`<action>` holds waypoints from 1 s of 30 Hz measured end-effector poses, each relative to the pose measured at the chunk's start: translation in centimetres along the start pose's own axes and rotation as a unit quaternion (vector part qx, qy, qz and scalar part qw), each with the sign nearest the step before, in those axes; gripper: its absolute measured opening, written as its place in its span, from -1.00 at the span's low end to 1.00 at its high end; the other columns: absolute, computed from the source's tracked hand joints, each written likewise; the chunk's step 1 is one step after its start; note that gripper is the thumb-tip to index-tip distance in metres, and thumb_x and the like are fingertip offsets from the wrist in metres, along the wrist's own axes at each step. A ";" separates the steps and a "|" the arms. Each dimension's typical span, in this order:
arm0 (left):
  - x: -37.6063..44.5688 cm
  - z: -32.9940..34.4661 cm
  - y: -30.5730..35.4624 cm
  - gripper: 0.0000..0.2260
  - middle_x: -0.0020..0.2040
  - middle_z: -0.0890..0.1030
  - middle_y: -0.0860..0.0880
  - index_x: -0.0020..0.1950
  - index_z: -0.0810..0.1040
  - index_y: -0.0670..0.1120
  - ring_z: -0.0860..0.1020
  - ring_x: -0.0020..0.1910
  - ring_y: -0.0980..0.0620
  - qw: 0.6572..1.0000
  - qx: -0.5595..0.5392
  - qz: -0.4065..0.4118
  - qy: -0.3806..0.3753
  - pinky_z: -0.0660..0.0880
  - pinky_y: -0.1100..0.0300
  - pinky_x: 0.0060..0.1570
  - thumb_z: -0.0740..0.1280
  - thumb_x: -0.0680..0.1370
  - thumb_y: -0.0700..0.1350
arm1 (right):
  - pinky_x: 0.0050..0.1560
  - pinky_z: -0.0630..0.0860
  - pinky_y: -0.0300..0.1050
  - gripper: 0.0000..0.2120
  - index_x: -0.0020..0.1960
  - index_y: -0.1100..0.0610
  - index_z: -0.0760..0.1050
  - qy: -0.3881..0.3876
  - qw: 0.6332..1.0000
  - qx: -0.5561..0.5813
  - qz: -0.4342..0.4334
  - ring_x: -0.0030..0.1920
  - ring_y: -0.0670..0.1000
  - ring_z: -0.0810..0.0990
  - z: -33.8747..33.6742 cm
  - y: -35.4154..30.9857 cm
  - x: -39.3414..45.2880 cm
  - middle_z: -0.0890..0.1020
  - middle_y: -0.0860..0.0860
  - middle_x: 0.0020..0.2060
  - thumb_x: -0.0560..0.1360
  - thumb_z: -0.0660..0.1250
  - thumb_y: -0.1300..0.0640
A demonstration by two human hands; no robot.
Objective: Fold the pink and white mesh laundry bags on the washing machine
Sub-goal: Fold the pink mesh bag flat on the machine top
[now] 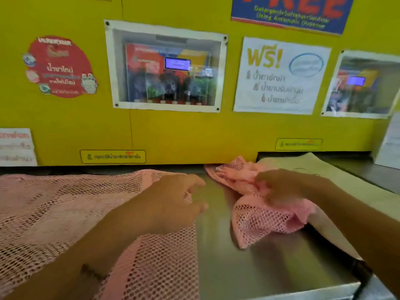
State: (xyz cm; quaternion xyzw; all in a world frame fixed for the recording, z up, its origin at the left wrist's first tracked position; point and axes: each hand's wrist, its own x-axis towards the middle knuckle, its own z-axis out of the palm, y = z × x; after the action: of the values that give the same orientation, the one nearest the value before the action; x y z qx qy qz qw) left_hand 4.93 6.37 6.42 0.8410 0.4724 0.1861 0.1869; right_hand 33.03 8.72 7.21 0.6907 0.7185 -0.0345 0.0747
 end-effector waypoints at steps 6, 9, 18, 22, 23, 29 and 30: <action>4.7 7.6 5.9 -0.44 0.39 0.42 0.13 0.46 0.28 0.21 0.45 0.30 0.04 0.996 -0.001 0.018 -0.091 0.38 0.16 0.29 0.32 0.47 0.20 | -0.05 0.42 -0.27 -0.58 0.25 -0.09 0.49 0.001 0.995 0.080 -0.058 -0.01 -0.13 0.51 0.1 3.3 -0.5 0.50 -0.17 0.06 0.42 0.44 0.08; 6.4 9.7 7.2 -0.49 0.41 0.39 0.06 0.43 0.34 0.12 0.40 0.34 -0.01 0.997 0.030 0.005 -0.077 0.38 0.05 0.34 0.33 0.50 0.13 | 0.09 0.50 -0.14 -0.57 0.26 -0.01 0.53 -0.036 0.998 0.002 -0.050 0.09 -0.03 0.48 0.4 4.5 -1.2 0.52 -0.06 0.20 0.39 0.45 0.11; 4.8 4.1 6.4 -0.85 -0.33 0.52 0.04 -0.17 0.44 0.07 0.46 -0.46 0.09 0.974 -0.018 0.031 0.224 0.31 0.25 -0.55 0.26 0.59 -0.10 | -0.27 0.46 -0.03 -0.83 -0.20 0.02 0.46 0.294 0.932 0.177 -0.116 -0.20 0.05 0.55 -2.0 5.8 1.1 0.58 -0.05 -0.27 0.49 0.23 0.25; 2.0 -3.4 2.8 -0.90 -0.24 0.53 0.10 -0.09 0.53 0.02 0.46 -0.27 0.13 0.915 -0.004 -0.063 0.399 0.29 0.14 -0.28 0.26 0.60 -0.06 | -0.30 0.35 -0.09 -0.87 -0.10 0.00 0.47 0.333 0.912 0.217 -0.104 -0.20 0.06 0.52 -3.9 3.6 3.2 0.53 -0.08 -0.28 0.49 0.22 0.21; 1.2 -5.0 1.4 -0.90 -0.21 0.54 0.08 -0.07 0.54 0.04 0.49 -0.23 0.07 0.914 0.022 -0.105 0.392 0.29 0.12 -0.20 0.25 0.60 -0.02 | -0.30 0.35 -0.10 -0.89 -0.06 0.01 0.49 0.295 0.926 0.211 -0.103 -0.19 0.05 0.53 -4.2 2.8 3.7 0.52 -0.11 -0.27 0.49 0.24 0.18; -4.1 -8.8 -5.6 -0.81 0.02 0.62 -0.01 0.09 0.55 0.09 0.59 -0.17 -0.06 0.928 0.090 -0.290 0.215 0.50 0.14 -0.17 0.22 0.59 0.12 | -0.11 0.37 -0.20 -0.76 0.23 -0.08 0.50 0.038 0.967 0.158 -0.197 -0.02 -0.09 0.50 -4.3 -4.0 4.2 0.48 -0.21 -0.08 0.58 0.26 0.09; -5.0 -8.6 -6.0 -0.77 0.07 0.59 0.03 0.17 0.54 0.10 0.59 -0.14 -0.01 0.935 0.075 -0.293 0.186 0.48 0.18 -0.18 0.22 0.59 0.13 | -0.02 0.38 -0.21 -0.75 0.27 -0.05 0.51 0.018 0.965 0.155 -0.212 0.06 -0.11 0.50 -4.2 -5.2 3.8 0.50 -0.20 0.01 0.60 0.24 0.08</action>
State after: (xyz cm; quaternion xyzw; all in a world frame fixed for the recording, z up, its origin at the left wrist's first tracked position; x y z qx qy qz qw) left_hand -6.04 6.11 10.24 0.6276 0.7365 0.2399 0.0786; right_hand 27.42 12.94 10.52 0.5264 0.8353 -0.1483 -0.0555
